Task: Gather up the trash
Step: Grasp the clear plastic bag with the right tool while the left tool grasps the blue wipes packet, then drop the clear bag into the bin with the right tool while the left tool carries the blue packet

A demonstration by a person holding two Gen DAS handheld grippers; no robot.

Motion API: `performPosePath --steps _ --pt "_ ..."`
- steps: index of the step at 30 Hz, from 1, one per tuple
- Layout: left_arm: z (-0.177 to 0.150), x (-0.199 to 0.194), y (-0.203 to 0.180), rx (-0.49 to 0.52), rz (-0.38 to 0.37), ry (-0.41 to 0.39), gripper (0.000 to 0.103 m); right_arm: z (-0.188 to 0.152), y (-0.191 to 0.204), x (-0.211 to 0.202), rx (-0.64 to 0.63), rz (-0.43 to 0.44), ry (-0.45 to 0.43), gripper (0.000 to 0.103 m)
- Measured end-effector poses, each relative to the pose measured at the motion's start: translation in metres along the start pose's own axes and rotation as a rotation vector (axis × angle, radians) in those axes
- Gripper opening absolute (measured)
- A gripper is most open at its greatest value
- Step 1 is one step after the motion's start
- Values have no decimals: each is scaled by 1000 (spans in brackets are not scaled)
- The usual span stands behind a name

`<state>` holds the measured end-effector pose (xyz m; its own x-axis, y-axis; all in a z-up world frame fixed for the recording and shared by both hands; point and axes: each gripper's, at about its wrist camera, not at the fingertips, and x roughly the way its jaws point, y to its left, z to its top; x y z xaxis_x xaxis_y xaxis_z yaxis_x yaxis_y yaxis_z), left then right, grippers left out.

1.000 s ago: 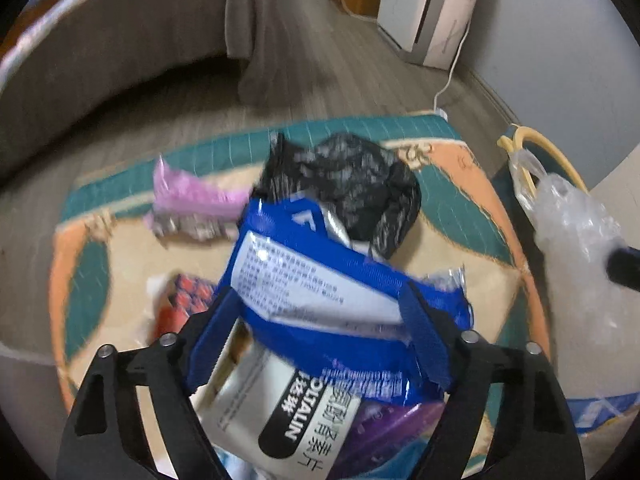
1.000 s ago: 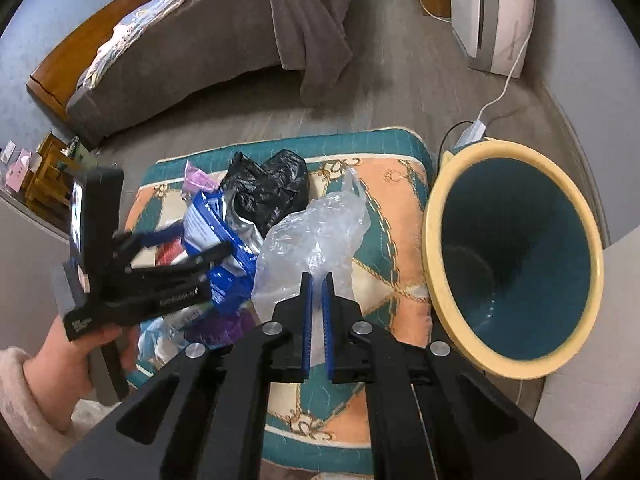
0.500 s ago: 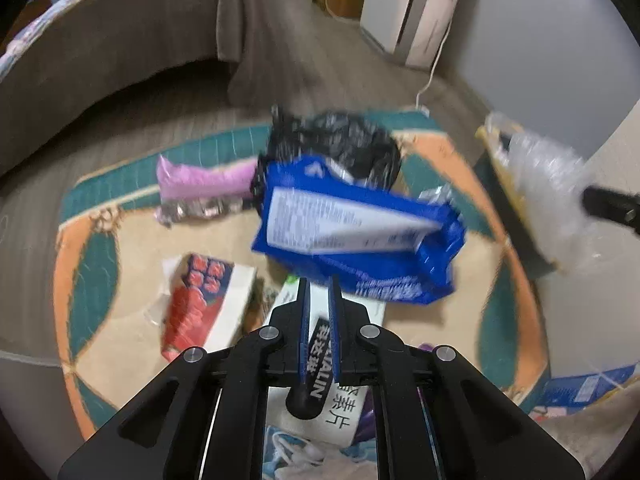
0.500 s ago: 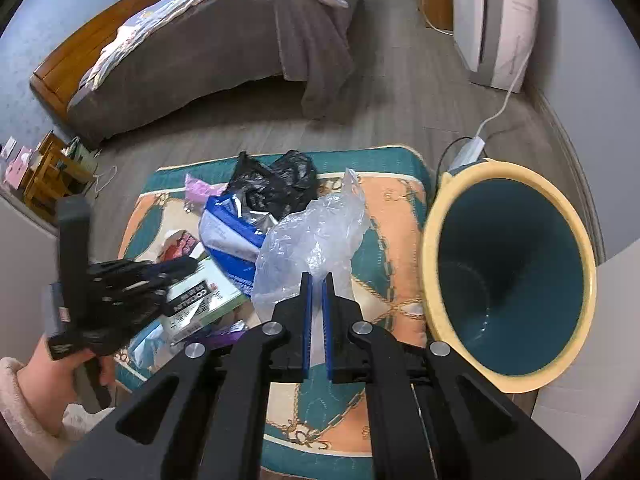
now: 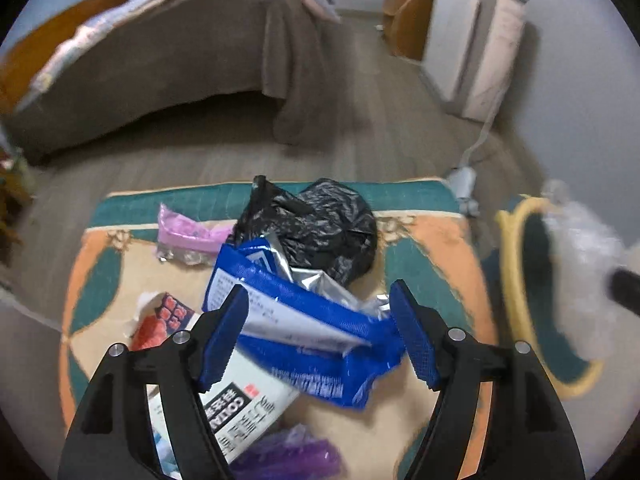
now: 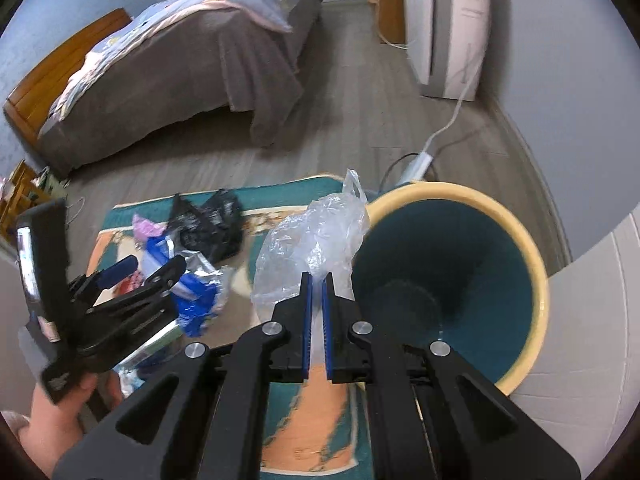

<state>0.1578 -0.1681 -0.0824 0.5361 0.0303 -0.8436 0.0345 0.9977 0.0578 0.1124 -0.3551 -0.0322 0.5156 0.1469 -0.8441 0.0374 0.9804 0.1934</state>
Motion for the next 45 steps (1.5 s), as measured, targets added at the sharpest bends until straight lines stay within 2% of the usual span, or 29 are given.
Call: performPosePath --steps 5,6,8,9,10,13,15,21,26,35,40,45 --pt "-2 30 -5 -28 184 92 73 0 -14 -3 31 28 -6 4" --pt "-5 36 -3 -36 197 122 73 0 -14 -3 30 35 -7 4" --pt "-10 37 2 -43 197 126 72 0 -14 -3 25 50 -5 4" --pt "-11 37 5 -45 194 121 65 -1 -14 -3 24 54 -3 4" --pt "-13 35 9 -49 188 117 58 0 -14 -3 25 61 -3 4" --pt "-17 28 26 -54 173 101 50 0 -16 -6 33 77 -10 4" --pt "-21 25 36 -41 158 105 36 0 -17 -7 33 82 -14 4" --pt "-29 9 59 32 104 100 28 1 -13 -13 27 99 -34 4" --pt "-34 -18 81 33 53 61 26 2 -5 -15 -9 103 -39 4" --pt "-29 -83 92 151 10 -82 26 1 -8 -18 3 108 -32 4" --pt "-16 -110 71 173 -74 -132 26 0 -23 -23 26 76 -36 4" --pt "-5 -123 23 259 -165 -156 26 -2 -45 -27 39 -1 -50 4"
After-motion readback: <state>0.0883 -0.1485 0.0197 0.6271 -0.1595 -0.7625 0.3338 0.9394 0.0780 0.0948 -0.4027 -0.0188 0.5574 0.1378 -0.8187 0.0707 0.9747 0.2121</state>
